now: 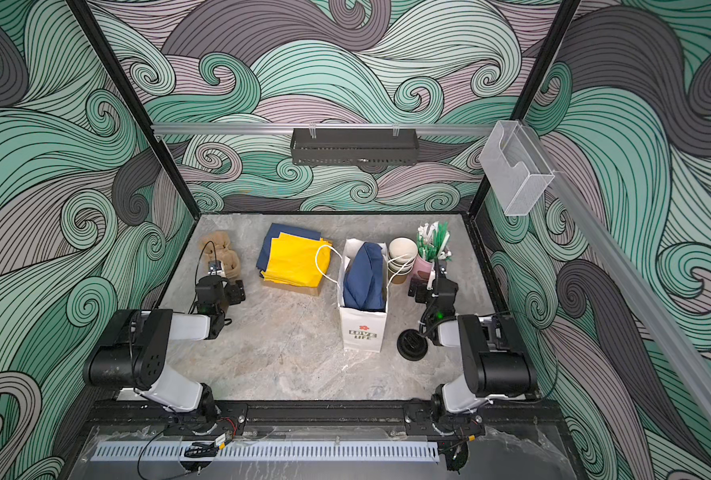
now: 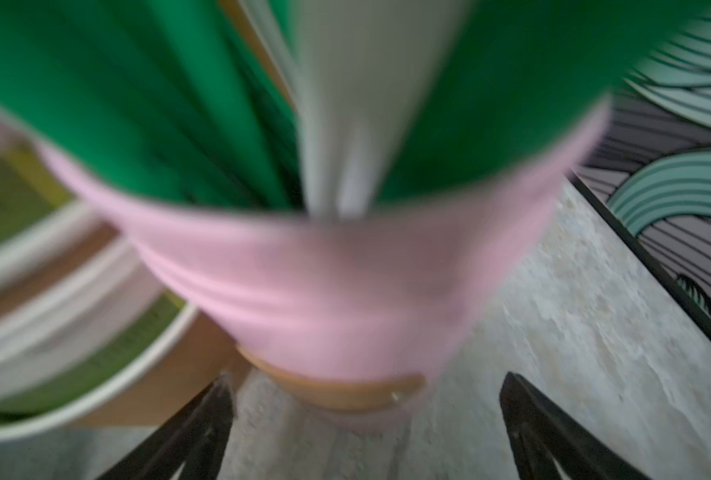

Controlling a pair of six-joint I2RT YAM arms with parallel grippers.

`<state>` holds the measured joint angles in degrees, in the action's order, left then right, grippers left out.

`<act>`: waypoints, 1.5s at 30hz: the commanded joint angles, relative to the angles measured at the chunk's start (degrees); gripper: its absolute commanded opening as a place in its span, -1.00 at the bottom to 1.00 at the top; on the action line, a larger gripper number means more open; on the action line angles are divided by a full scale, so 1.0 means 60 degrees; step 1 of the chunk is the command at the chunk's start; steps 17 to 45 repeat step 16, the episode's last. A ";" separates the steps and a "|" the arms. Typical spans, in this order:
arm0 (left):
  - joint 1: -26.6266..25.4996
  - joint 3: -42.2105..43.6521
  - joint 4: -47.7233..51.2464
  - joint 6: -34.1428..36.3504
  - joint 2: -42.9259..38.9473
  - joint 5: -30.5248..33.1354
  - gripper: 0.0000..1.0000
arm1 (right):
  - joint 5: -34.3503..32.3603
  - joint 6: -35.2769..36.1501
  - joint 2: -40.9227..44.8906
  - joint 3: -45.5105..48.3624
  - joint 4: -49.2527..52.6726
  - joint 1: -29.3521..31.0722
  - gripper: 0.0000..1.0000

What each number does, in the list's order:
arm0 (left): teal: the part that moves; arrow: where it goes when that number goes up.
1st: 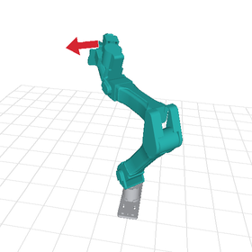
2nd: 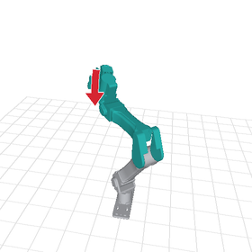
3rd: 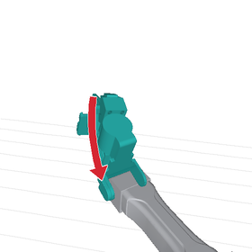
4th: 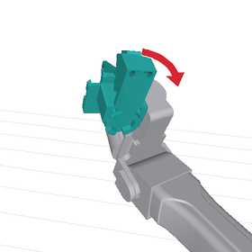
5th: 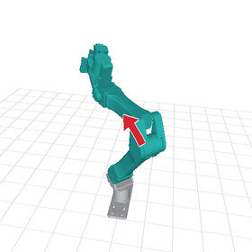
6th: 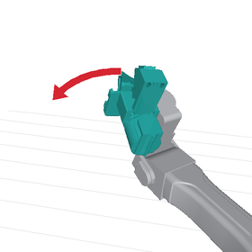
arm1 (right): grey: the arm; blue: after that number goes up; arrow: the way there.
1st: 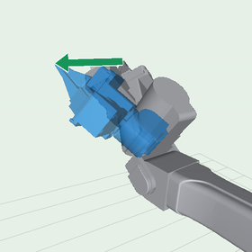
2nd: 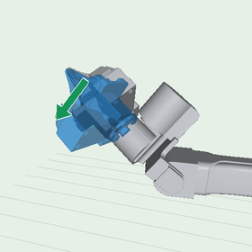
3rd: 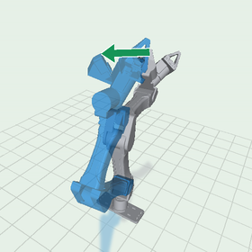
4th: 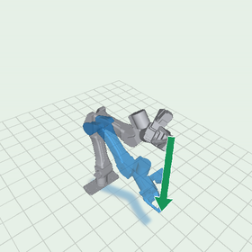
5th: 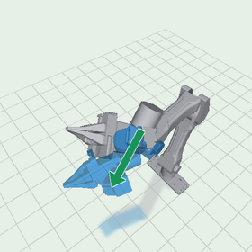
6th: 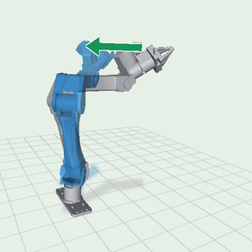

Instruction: Pack the takeout coffee

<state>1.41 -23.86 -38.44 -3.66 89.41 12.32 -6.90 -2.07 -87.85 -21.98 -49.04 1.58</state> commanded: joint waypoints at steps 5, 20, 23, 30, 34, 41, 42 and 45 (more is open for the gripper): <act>0.0146 -0.0511 0.0041 -0.0073 -0.0333 -0.0325 0.71 | -0.0434 0.0447 -0.0041 -0.0153 0.0025 0.0132 0.98; 0.0132 -0.0502 0.0026 -0.0057 -0.0354 -0.0277 0.97 | -0.0317 0.0447 -0.0018 -0.0117 -0.0022 0.0097 0.98; 0.0132 -0.0502 0.0026 -0.0057 -0.0354 -0.0277 0.97 | -0.0317 0.0447 -0.0018 -0.0117 -0.0022 0.0097 0.98; 0.0132 -0.0502 0.0026 -0.0057 -0.0354 -0.0277 0.97 | -0.0317 0.0447 -0.0018 -0.0117 -0.0022 0.0097 0.98; 0.0132 -0.0502 0.0026 -0.0057 -0.0354 -0.0277 0.97 | -0.0317 0.0447 -0.0018 -0.0117 -0.0022 0.0097 0.98; 0.0132 -0.0502 0.0026 -0.0057 -0.0354 -0.0277 0.97 | -0.0317 0.0447 -0.0018 -0.0117 -0.0022 0.0097 0.98; 0.0132 -0.0502 0.0026 -0.0057 -0.0354 -0.0277 0.97 | -0.0317 0.0447 -0.0018 -0.0117 -0.0022 0.0097 0.98; 0.0132 -0.0502 0.0026 -0.0057 -0.0354 -0.0277 0.97 | -0.0317 0.0447 -0.0018 -0.0117 -0.0022 0.0097 0.98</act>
